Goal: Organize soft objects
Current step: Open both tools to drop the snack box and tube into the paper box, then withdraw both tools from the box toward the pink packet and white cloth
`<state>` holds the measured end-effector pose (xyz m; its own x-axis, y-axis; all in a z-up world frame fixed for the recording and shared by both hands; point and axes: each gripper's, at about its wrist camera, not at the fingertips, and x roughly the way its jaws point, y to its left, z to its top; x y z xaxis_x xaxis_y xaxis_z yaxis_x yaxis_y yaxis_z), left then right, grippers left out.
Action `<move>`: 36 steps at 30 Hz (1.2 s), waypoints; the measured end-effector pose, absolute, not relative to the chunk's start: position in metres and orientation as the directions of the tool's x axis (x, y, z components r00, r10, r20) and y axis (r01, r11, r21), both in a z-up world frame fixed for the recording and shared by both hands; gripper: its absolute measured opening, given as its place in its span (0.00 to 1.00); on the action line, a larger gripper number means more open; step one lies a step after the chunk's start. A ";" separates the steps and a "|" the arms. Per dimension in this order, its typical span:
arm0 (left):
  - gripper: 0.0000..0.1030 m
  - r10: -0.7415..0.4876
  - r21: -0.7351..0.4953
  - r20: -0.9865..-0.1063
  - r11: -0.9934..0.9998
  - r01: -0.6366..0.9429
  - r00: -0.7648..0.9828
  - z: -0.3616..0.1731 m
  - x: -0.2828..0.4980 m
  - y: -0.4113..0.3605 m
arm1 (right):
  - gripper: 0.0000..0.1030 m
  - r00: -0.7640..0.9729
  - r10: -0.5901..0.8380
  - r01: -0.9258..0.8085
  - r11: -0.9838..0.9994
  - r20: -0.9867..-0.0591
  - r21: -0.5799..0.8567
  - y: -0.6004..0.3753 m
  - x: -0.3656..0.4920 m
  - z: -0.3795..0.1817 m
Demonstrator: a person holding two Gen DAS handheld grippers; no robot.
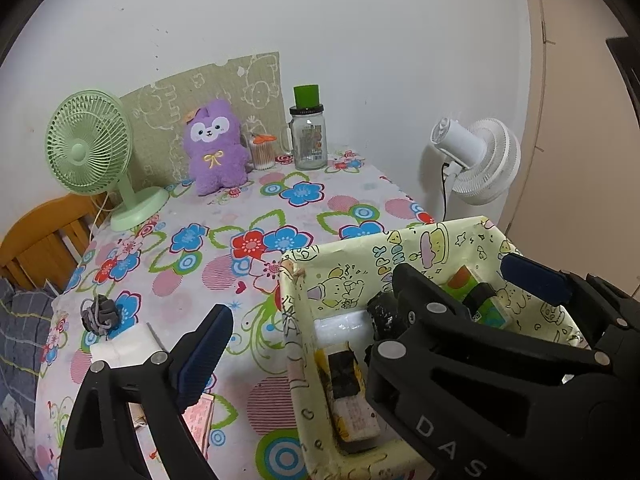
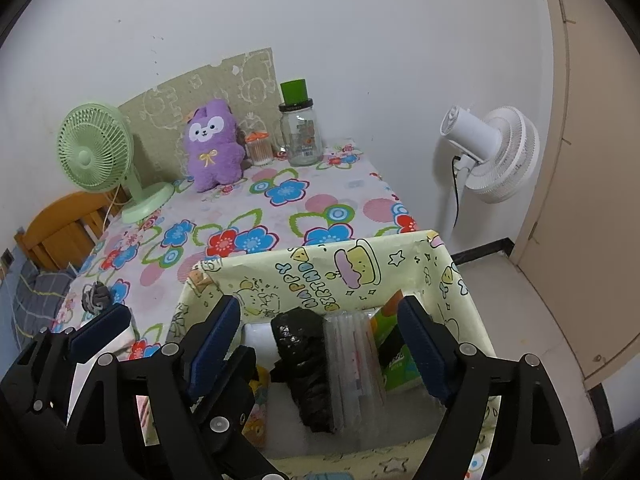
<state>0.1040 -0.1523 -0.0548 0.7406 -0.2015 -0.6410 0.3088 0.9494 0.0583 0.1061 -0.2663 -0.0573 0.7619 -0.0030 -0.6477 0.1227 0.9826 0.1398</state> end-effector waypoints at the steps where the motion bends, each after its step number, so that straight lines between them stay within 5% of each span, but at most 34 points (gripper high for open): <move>1: 0.91 -0.204 0.056 -0.639 0.949 0.309 0.742 -0.054 0.103 -0.151 | 0.82 0.764 -0.005 0.123 0.983 -0.646 0.138 -0.265 0.104 -0.056; 7: 0.92 -0.213 0.048 -0.625 0.950 0.309 0.751 -0.048 0.094 -0.143 | 0.91 0.776 -0.011 0.126 0.983 -0.631 0.137 -0.257 0.093 -0.047; 36: 0.93 -0.210 0.034 -0.566 0.960 0.277 0.797 -0.037 0.062 -0.082 | 0.91 0.826 -0.081 0.121 0.992 -0.558 0.036 -0.194 0.054 -0.024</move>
